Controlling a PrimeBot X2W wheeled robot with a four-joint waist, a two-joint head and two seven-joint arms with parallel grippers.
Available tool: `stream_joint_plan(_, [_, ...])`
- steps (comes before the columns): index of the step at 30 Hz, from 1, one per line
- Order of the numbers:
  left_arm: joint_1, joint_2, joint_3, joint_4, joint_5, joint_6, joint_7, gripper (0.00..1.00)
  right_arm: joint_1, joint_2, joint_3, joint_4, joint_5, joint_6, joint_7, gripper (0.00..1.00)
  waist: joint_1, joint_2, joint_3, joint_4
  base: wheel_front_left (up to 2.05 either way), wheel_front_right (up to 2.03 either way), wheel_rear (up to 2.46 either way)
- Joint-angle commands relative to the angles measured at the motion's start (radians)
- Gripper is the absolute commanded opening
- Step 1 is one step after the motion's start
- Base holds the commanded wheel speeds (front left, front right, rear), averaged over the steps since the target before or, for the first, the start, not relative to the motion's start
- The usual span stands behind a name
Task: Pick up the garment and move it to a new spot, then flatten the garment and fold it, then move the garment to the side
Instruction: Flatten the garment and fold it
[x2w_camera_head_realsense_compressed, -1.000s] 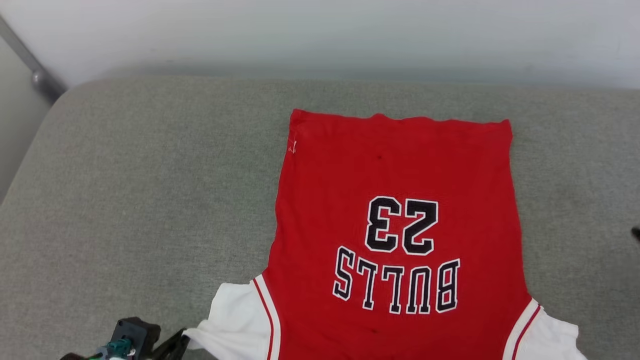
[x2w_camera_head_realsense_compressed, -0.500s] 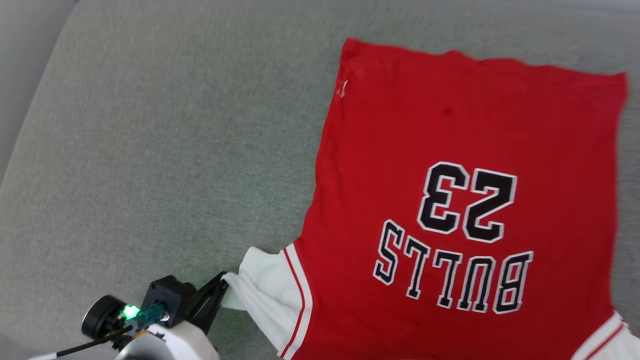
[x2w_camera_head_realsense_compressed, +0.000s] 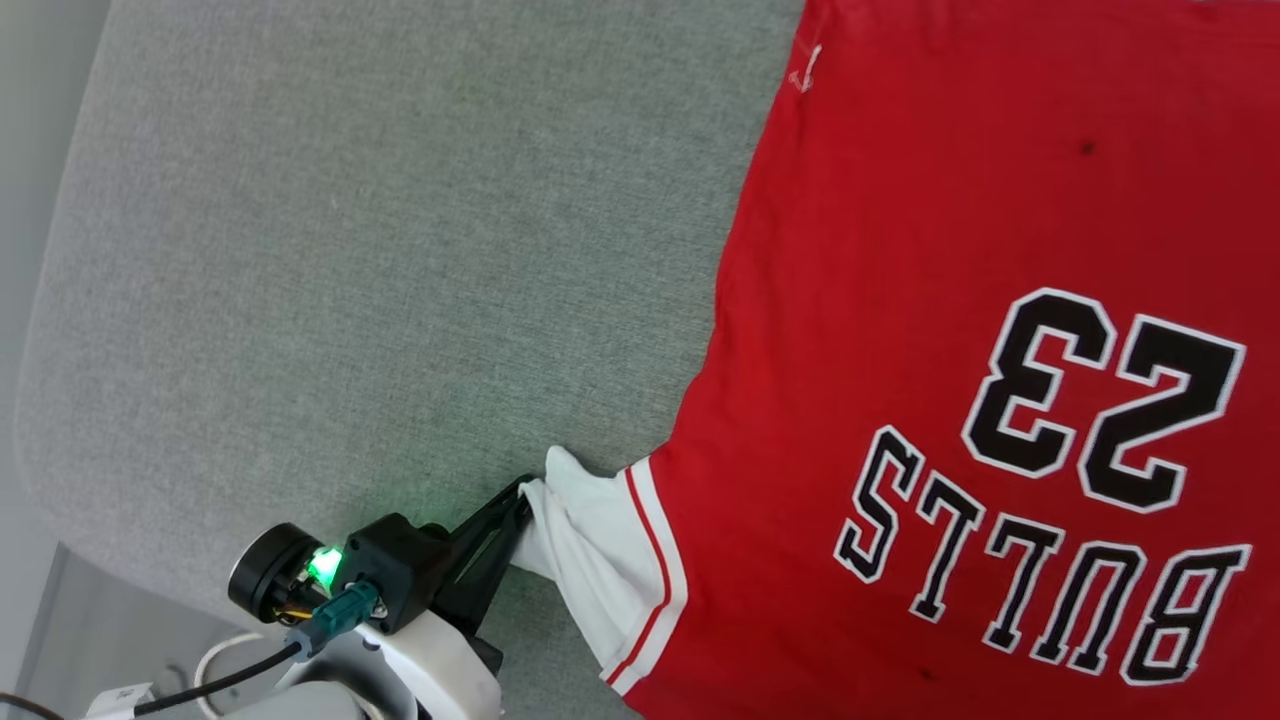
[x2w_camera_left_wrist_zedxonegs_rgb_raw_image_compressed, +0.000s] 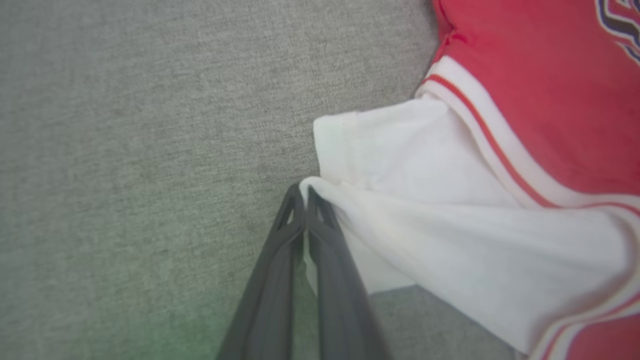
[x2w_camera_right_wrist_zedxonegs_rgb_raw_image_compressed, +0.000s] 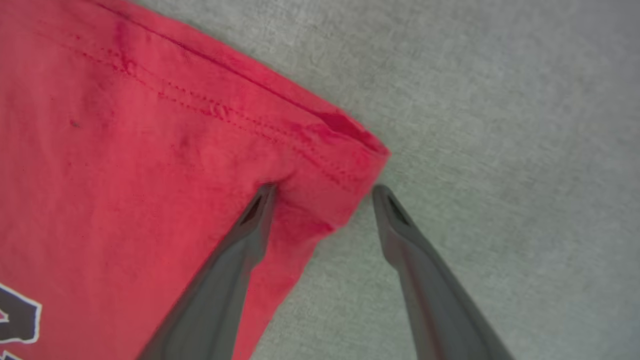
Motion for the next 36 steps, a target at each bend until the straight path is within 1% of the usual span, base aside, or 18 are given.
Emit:
stream_joint_plan(1, [-0.016,-0.011,0.0,0.026,0.002,0.015,0.015,0.0,0.027,0.007,0.001,0.007,-0.007,-0.001,-0.004,1.0,-0.0002,0.0,0.027,0.023,0.0,0.0,0.0])
stream_joint_plan(6, [-0.017,-0.014,0.004,0.021,0.004,0.025,0.012,0.0,0.114,0.034,0.011,0.027,-0.012,-0.001,0.0,1.0,-0.0002,0.0,0.038,0.026,0.0,0.0,0.0])
stream_joint_plan(7, [-0.018,-0.016,0.003,0.022,0.005,0.026,0.012,0.0,0.124,0.034,0.012,0.024,-0.016,-0.001,-0.005,0.44,-0.0002,0.0,0.039,0.026,0.0,0.0,0.0])
stream_joint_plan(8, [-0.019,-0.018,0.003,0.023,0.005,0.026,0.013,0.0,0.128,0.035,0.008,0.022,-0.016,-0.001,-0.009,0.0,-0.0002,0.0,0.039,0.026,0.0,0.0,0.0])
stream_joint_plan(12, [-0.014,-0.013,0.008,0.034,0.001,0.031,0.01,0.0,0.115,0.028,0.001,-0.003,-0.024,-0.001,-0.042,0.0,-0.0002,0.0,0.011,0.01,0.0,0.0,0.0])
stream_joint_plan(14, [0.0,-0.008,0.008,0.037,-0.007,0.032,0.005,0.0,0.101,0.038,-0.007,-0.013,-0.016,-0.001,-0.071,0.0,-0.0002,0.0,-0.019,-0.004,0.0,0.0,0.0])
stream_joint_plan(16, [0.013,0.001,0.01,0.039,-0.013,0.035,-0.002,0.0,0.09,0.041,0.005,-0.034,-0.018,-0.001,-0.1,0.0,-0.0002,0.0,-0.055,-0.023,0.0,0.0,0.0])
stream_joint_plan(17, [0.023,0.005,0.014,0.04,-0.021,0.037,-0.006,0.0,0.083,0.047,0.007,-0.044,-0.01,-0.001,-0.12,0.0,-0.0002,0.0,-0.073,-0.034,0.0,0.0,0.0])
stream_joint_plan(18, [0.041,0.019,0.022,0.037,-0.031,0.044,-0.015,0.0,0.078,0.064,0.01,-0.051,0.007,-0.001,-0.144,0.0,-0.0002,0.0,-0.11,-0.062,0.0,0.0,0.0])
stream_joint_plan(19, [0.05,0.025,0.025,0.033,-0.037,0.046,-0.017,0.0,0.083,0.056,0.027,-0.065,0.011,-0.001,-0.153,0.0,-0.0002,0.0,-0.128,-0.076,0.0,0.0,0.0])
stream_joint_plan(20, [0.073,0.05,0.03,0.022,-0.05,0.055,-0.022,0.0,0.108,0.043,0.054,-0.097,0.045,-0.001,-0.177,0.0,-0.0002,0.0,-0.18,-0.115,0.0,0.0,0.0])
stream_joint_plan(22, [0.092,0.068,0.032,0.015,-0.06,0.065,-0.021,0.0,0.135,0.024,0.073,-0.122,0.072,-0.001,-0.193,0.0,-0.0002,0.0,-0.214,-0.142,0.0,0.0,0.0])
stream_joint_plan(23, [0.092,0.068,0.032,0.015,-0.06,0.065,-0.021,0.0,0.135,0.024,0.073,-0.122,0.072,-0.001,-0.193,0.0,-0.0002,0.0,-0.214,-0.142,0.0,0.0,0.0])
stream_joint_plan(29, [0.138,0.106,0.038,-0.003,-0.091,0.088,-0.018,0.0,0.268,-0.079,0.119,-0.21,0.155,-0.001,-0.244,0.0,-0.0002,0.0,-0.3,-0.215,0.0,0.0,0.0])
stream_joint_plan(34, [0.175,0.121,0.044,-0.009,-0.116,0.105,-0.024,0.0,0.446,-0.188,0.13,-0.282,0.219,-0.001,-0.288,0.0,-0.0002,0.0,-0.354,-0.271,0.0,0.0,0.0])
stream_joint_plan(36, [0.191,0.13,0.045,-0.009,-0.125,0.11,-0.029,0.0,0.541,-0.226,0.13,-0.299,0.241,-0.001,-0.307,0.0,-0.0002,0.0,-0.368,-0.292,0.0,0.0,0.0])
